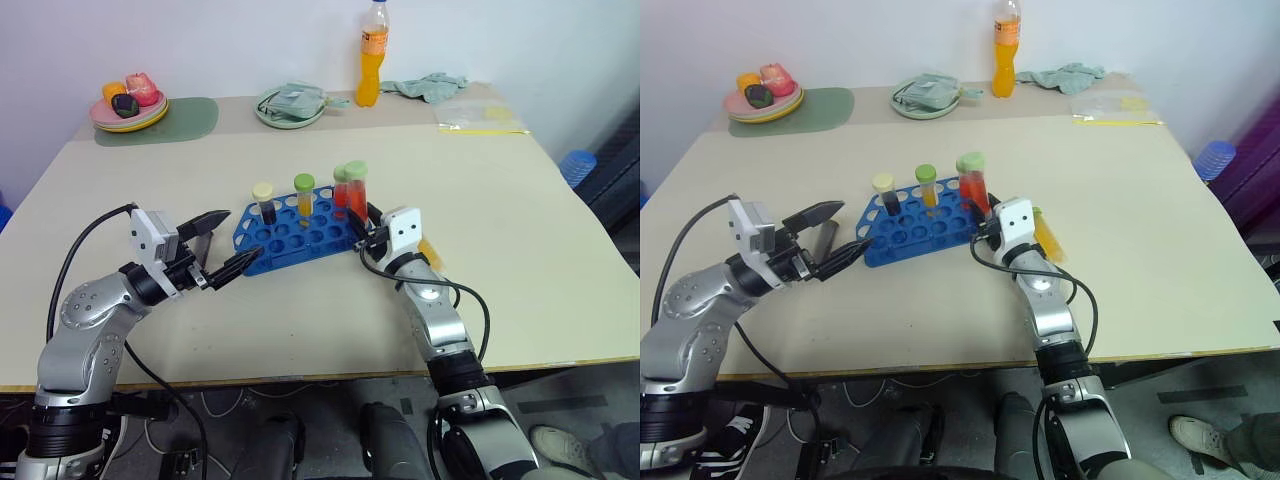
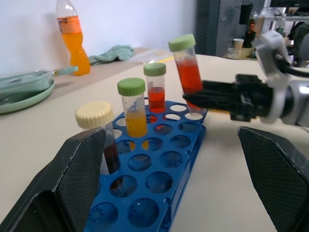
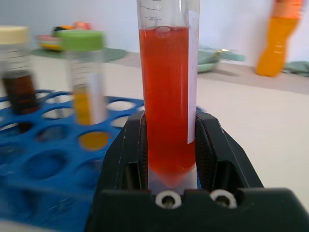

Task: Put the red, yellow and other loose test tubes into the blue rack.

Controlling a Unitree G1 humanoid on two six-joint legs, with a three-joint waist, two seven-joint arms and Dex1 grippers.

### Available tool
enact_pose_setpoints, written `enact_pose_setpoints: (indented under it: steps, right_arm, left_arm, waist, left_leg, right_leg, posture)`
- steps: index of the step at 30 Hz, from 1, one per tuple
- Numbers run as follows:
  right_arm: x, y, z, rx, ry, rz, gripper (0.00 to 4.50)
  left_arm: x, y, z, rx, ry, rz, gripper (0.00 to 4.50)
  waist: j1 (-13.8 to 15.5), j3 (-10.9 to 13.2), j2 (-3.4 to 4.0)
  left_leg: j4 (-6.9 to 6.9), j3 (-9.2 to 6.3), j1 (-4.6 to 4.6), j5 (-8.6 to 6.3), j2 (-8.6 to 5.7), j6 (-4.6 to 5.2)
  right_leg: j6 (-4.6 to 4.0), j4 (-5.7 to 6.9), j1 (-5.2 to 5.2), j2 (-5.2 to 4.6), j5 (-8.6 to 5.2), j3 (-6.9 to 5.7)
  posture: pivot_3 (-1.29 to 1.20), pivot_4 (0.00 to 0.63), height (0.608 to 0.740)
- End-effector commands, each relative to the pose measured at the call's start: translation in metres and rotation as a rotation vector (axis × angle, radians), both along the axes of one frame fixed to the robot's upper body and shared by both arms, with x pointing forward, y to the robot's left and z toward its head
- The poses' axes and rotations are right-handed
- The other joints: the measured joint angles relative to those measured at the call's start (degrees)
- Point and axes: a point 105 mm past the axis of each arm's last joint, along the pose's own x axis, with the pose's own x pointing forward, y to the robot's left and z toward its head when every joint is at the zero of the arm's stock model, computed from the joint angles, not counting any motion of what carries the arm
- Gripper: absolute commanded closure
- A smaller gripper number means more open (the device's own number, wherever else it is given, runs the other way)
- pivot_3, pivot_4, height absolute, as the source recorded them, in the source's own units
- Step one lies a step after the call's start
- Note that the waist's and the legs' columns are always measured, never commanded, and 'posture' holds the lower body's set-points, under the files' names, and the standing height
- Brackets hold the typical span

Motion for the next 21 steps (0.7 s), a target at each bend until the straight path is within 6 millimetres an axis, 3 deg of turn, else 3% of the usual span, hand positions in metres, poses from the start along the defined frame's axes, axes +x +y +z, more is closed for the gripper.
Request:
enact_pose_setpoints:
  steps: [1, 12, 17, 18, 21]
  right_arm:
    - [0.0, 0.007, 0.01, 0.009, -0.037, 0.012, 3.66]
    - [0.013, 0.002, 0.006, -0.014, -0.044, -0.048, 3.66]
    - [0.011, -0.001, 0.004, 0.074, -0.008, -0.042, 3.66]
    - [0.01, -0.002, 0.002, 0.093, 0.004, -0.035, 2.65]
    - [0.008, -0.003, 0.001, 0.108, 0.012, -0.026, 1.32]
  left_arm:
    - [-0.005, 0.002, 0.013, 0.005, -0.053, -0.001, 0.0]
    - [-0.005, 0.007, 0.008, 0.004, -0.053, 0.01, 0.0]
    - [-0.006, 0.01, 0.006, 0.006, -0.055, 0.014, 0.0]
    - [-0.006, 0.01, 0.006, 0.007, -0.056, 0.015, 0.0]
    - [-0.005, 0.011, 0.005, 0.006, -0.057, 0.016, 0.0]
  waist:
    - [0.0, 0.0, 0.0]
    - [0.0, 0.0, 0.0]
    - [0.0, 0.0, 0.0]
    - [0.0, 0.0, 0.0]
    - [0.0, 0.0, 0.0]
  left_leg:
    - [0.0, 0.0, 0.0, 0.0, 0.03, 0.0]
    - [0.01, 0.08, 0.03, -0.05, 0.34, -0.07]
    - [0.01, 0.09, 0.05, -0.06, 0.38, -0.06]
    - [0.01, 0.09, 0.04, -0.06, 0.39, -0.05]
    - [0.01, 0.09, 0.04, -0.09, 0.39, -0.01]
  right_leg:
    - [-0.02, -0.01, 0.0, 0.03, 0.01, 0.01]
    - [-0.2, -0.05, -0.01, 0.35, 0.12, 0.1]
    - [-0.24, -0.05, -0.01, 0.39, 0.14, 0.1]
    - [-0.24, -0.05, -0.01, 0.39, 0.14, 0.1]
    - [-0.25, -0.06, -0.01, 0.4, 0.14, 0.1]
  posture:
    - [0.0, 0.15, 0.74]
    - [0.0, 0.15, 0.74]
    - [0.0, 0.15, 0.74]
    - [0.0, 0.15, 0.74]
    - [0.0, 0.15, 0.74]
